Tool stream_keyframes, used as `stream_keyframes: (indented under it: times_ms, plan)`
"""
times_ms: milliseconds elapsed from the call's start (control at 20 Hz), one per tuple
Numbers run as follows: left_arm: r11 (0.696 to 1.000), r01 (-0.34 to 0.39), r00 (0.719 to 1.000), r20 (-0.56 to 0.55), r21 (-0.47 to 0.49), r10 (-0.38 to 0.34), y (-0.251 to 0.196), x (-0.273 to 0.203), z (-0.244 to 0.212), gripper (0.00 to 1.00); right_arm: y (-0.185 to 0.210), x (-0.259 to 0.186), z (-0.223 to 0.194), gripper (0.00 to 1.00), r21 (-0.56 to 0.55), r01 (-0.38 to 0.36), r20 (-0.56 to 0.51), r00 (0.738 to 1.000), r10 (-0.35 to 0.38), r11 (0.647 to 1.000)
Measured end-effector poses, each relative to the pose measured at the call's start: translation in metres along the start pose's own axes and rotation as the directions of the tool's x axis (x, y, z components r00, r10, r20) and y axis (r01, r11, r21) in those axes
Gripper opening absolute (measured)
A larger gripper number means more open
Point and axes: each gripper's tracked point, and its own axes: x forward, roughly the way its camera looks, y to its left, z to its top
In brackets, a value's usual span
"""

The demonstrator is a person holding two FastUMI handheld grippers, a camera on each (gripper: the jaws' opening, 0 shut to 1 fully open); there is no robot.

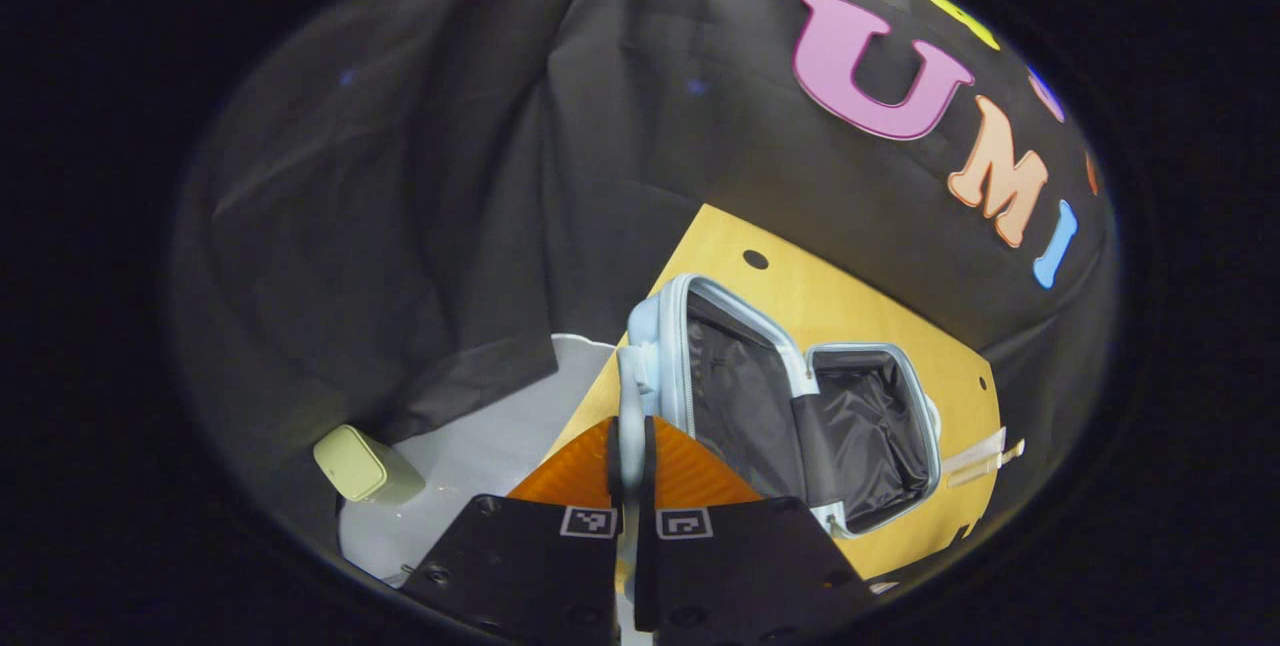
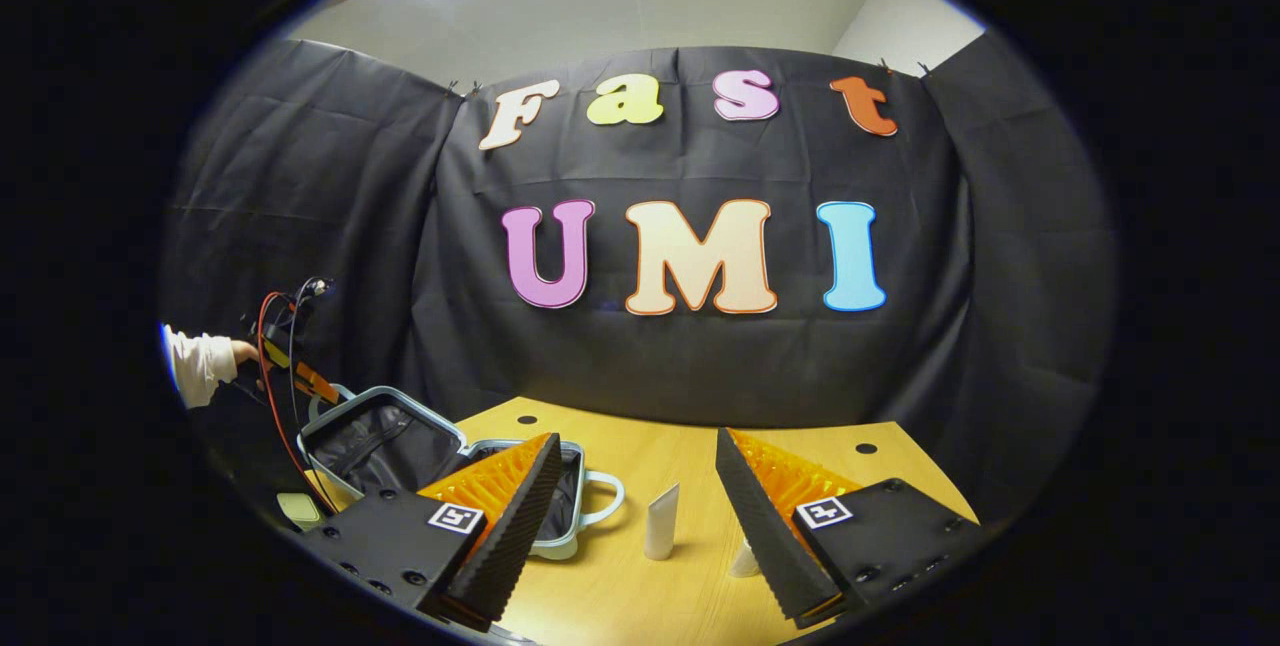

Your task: First open the suitcase, pack the skin care products into it, and then close the suitcase.

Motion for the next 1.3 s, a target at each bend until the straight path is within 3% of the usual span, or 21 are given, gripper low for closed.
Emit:
stream_keyframes:
  times_ms: [200, 400, 650, 800, 850, 950, 1050, 1150, 1300]
  plan:
    - [0.998, 0.008, 0.999, -0.033, -0.067, -0.010, 0.026, 0.027, -0.027, 0.00, 0.011, 0.006, -0.006, 0.97, 0.003, -0.012, -0.026, 1.000, 0.012, 1.000]
    - [0.998, -0.012, 0.997, -0.071, -0.064, 0.007, 0.043, 0.048, -0.046, 0.00, 0.013, 0.011, -0.011, 0.97, -0.006, -0.007, -0.043, 0.999, 0.007, 1.000]
    - [0.994, -0.110, 0.989, -0.101, 0.004, 0.110, 0.068, 0.056, -0.057, 0.02, 0.008, 0.013, -0.019, 0.97, -0.022, 0.001, -0.069, 0.998, -0.002, 1.000]
    - [0.984, -0.177, 0.983, -0.034, 0.018, 0.178, 0.076, 0.047, -0.037, 0.77, 0.002, 0.015, -0.024, 0.98, -0.038, -0.006, -0.074, 0.997, 0.003, 0.999]
    - [0.979, -0.200, 0.980, 0.000, 0.027, 0.200, 0.075, 0.039, -0.028, 0.80, 0.000, 0.016, -0.025, 0.98, -0.035, -0.008, -0.077, 0.997, 0.006, 0.999]
    - [0.971, -0.234, 0.970, 0.074, 0.045, 0.230, 0.069, 0.021, -0.010, 0.96, -0.006, 0.014, -0.028, 0.98, -0.026, -0.010, -0.080, 0.997, 0.008, 1.000]
    - [0.973, -0.225, 0.964, 0.160, 0.059, 0.213, 0.042, -0.001, 0.007, 0.96, -0.017, 0.013, -0.028, 0.99, -0.028, -0.005, -0.075, 0.997, 0.003, 1.000]
    - [0.977, -0.199, 0.957, 0.230, 0.080, 0.176, 0.007, -0.024, 0.018, 0.96, -0.028, 0.012, -0.028, 1.00, -0.035, -0.002, -0.068, 0.998, -0.001, 0.999]
    - [0.988, -0.090, 0.943, 0.330, 0.129, 0.043, -0.079, -0.055, 0.026, 0.96, -0.048, 0.010, -0.039, 1.00, -0.022, 0.008, -0.074, 0.997, -0.010, 1.000]
